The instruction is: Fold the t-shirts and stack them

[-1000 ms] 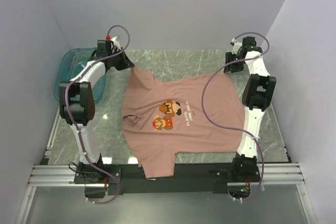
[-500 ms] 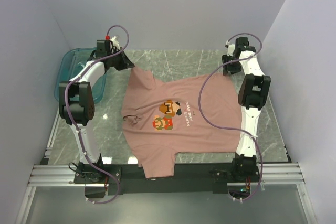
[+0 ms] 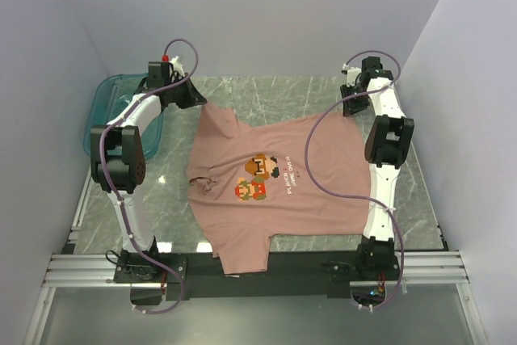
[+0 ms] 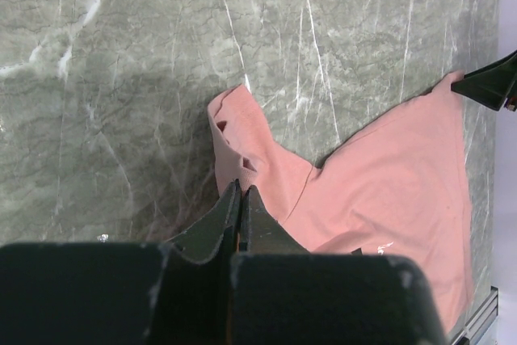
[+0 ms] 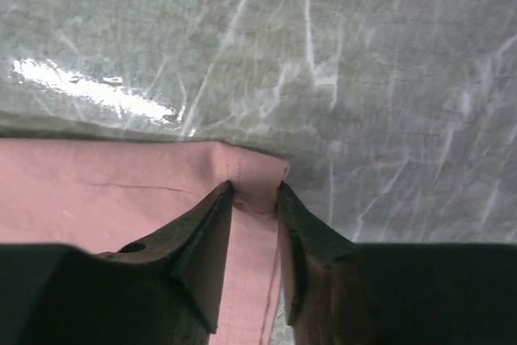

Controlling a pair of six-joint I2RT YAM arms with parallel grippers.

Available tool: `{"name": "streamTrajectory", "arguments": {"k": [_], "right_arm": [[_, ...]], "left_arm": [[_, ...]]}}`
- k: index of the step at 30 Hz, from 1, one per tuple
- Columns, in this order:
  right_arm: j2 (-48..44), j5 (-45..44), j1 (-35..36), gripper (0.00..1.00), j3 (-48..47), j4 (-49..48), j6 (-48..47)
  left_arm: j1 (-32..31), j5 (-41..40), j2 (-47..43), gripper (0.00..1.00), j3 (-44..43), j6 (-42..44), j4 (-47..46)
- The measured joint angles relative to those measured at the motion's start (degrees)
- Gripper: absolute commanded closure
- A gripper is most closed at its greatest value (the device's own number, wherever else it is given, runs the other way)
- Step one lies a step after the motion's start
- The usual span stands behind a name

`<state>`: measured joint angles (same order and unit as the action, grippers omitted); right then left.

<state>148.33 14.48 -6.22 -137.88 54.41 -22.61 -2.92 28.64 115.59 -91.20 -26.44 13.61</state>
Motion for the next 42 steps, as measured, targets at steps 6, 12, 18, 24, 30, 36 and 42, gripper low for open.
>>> {"name": "streamTrajectory", "arguments": {"k": [6, 12, 18, 24, 30, 36, 42], "right_arm": [[0.00, 0.63, 0.02, 0.96, 0.33, -0.37, -1.53], [-1.86, 0.83, 0.02, 1.00, 4.04, -4.33, -1.70], [-18.60, 2.56, 0.50, 1.00, 28.83, -12.61, -0.81], [-45.55, 2.49, 3.50, 1.00, 48.85, -19.23, -0.39], [-64.81, 2.12, 4.00, 1.00, 43.87, -19.30, 0.28], [-71.49, -1.16, 3.54, 1.00, 19.37, -12.68, 0.42], [-81.48, -6.67, 3.06, 1.00, 5.40, -13.18, -0.68]], "left_arm": [[0.00, 0.02, 0.00, 1.00, 0.02, 0.02, 0.00], [0.00, 0.04, -0.07, 0.99, 0.11, 0.13, -0.02], [0.00, 0.13, -2.21, 1.00, 1.90, 0.26, -0.55], [0.00, 0.04, -10.03, 1.00, 5.68, 0.17, -1.01], [0.00, -1.86, -25.66, 1.00, 6.51, -0.07, -1.31], [0.00, -8.02, -43.04, 1.00, -1.75, -1.66, -3.17], [0.00, -14.60, -53.02, 1.00, -17.42, -3.06, -4.87]]}}
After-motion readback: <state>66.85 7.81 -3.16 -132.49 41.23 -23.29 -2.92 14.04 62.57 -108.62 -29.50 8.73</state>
